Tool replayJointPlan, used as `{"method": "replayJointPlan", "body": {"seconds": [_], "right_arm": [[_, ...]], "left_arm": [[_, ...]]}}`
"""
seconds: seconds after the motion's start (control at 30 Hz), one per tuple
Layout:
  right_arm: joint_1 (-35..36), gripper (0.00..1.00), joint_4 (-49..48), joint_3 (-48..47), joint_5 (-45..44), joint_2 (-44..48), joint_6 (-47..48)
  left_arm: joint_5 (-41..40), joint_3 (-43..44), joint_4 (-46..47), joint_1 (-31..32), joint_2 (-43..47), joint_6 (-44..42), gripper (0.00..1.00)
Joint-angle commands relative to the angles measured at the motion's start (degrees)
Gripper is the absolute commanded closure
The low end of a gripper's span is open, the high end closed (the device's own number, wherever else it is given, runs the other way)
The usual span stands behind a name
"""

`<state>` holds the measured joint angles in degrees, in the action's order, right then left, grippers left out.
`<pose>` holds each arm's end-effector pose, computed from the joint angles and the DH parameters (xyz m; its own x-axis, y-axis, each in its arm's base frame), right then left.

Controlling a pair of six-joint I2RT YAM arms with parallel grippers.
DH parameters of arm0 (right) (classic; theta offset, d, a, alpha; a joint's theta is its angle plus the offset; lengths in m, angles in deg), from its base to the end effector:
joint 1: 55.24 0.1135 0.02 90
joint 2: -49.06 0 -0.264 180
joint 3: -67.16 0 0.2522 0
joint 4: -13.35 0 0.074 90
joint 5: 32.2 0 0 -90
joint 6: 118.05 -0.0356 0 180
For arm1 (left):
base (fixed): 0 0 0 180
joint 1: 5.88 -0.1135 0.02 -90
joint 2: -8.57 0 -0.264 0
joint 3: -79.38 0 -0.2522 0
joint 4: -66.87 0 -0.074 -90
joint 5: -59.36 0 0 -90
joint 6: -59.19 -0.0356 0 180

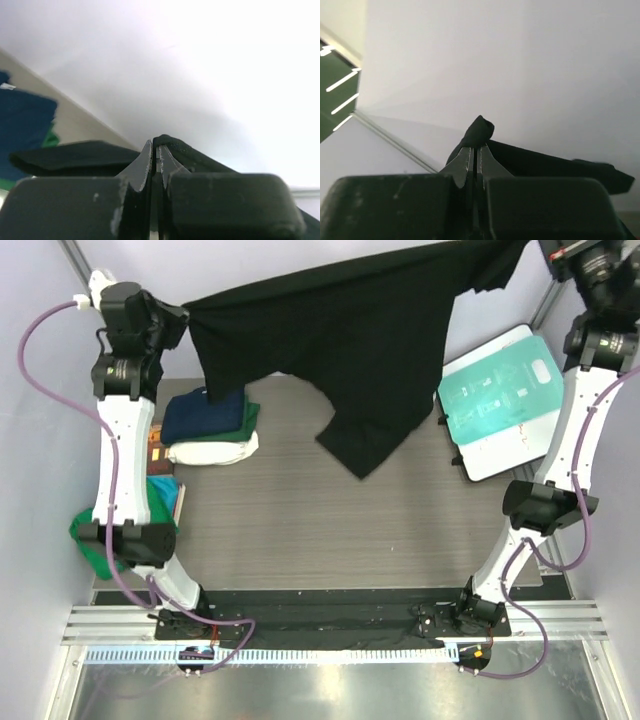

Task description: Fold and stack the t-shirts

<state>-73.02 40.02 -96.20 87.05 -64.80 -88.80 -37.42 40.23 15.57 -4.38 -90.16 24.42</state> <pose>0.3742 -0.1017 0.5875 0.0388 0.7870 -0.6158 -0.4017 0.5765 0.7115 0.3551 -0.0051 0.5261 -0.0166 -0.8155 -0.5785 -0.1826 0.5713 -0.8002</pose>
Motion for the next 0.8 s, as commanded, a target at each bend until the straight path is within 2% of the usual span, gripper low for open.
{"method": "replayJointPlan", "body": {"seconds": [0.0, 0.1, 0.13, 0.17, 0.2, 0.27, 0.3, 0.37, 0.4, 0.43, 0.5, 0.53, 0.63, 0.77], "right_arm": [[-2.17, 0.99, -15.37, 3.33, 5.45, 8.47, -7.63], [-2.26, 0.99, -14.58, 13.42, 10.2, 14.96, -8.59], [-2.17, 0.99, -14.84, 17.72, 11.95, 19.77, -8.77], [-2.17, 0.99, -15.71, 27.42, 12.92, 22.87, -8.77], [-1.82, 0.99, -13.89, 31.43, 13.45, 25.33, -6.42], [-0.42, 0.99, -2.95, 39.53, 12.33, 31.56, -2.29], [2.02, 0.99, -0.1, 42.43, 11.19, 33.51, 2.0], [3.97, 0.99, 4.56, 52.88, 9.34, 39.82, 4.41], [5.55, 0.99, 5.28, 57.18, 8.98, 42.38, 4.41], [5.82, 0.99, 5.29, 66.88, 9.06, 44.76, 2.24], [5.83, 0.99, 5.98, 75.99, 7.75, 53.02, 1.08], [5.83, 0.99, 6.95, 83.6, 7.14, 55.48, 0.29], [5.74, 0.99, 11.51, 93.4, 7.22, 64.1, -1.03], [5.74, 0.99, 27.41, 95.55, 6.78, 67.54, 3.08]], "left_arm": [[-0.43, -10.25, 6.07, -2.9, 9.25, -1.51, 1.0], [-0.07, -17.91, 2.23, -2.9, 14.0, -3.27, 1.0], [0.28, -21.06, 1.25, -2.9, 15.58, -4.24, 1.0], [0.72, -22.4, 0.2, -2.9, 16.2, -5.64, 1.0], [1.42, -23.63, -2.6, -2.9, 16.99, -8.09, 1.0], [1.42, -27.49, -6.91, -2.82, 19.09, -9.95, 1.0], [1.95, -29.86, -7.46, -2.9, 20.07, -10.65, 1.0], [4.93, -38.64, -7.46, -2.82, 23.04, -12.24, 1.0], [5.64, -41.8, -7.81, -2.82, 23.76, -12.24, 1.0], [6.6, -47.75, -7.99, -2.82, 24.55, -12.16, 1.0], [6.61, -52.71, -9.3, -2.73, 25.87, -12.33, 1.0], [6.61, -55.78, -10.35, -2.81, 26.14, -12.42, 1.0], [4.68, -57.82, -13.43, -2.82, 26.4, -13.82, 1.0], [-1.1, -54.85, -18.86, -2.82, 24.74, -16.28, 1.0]]}}
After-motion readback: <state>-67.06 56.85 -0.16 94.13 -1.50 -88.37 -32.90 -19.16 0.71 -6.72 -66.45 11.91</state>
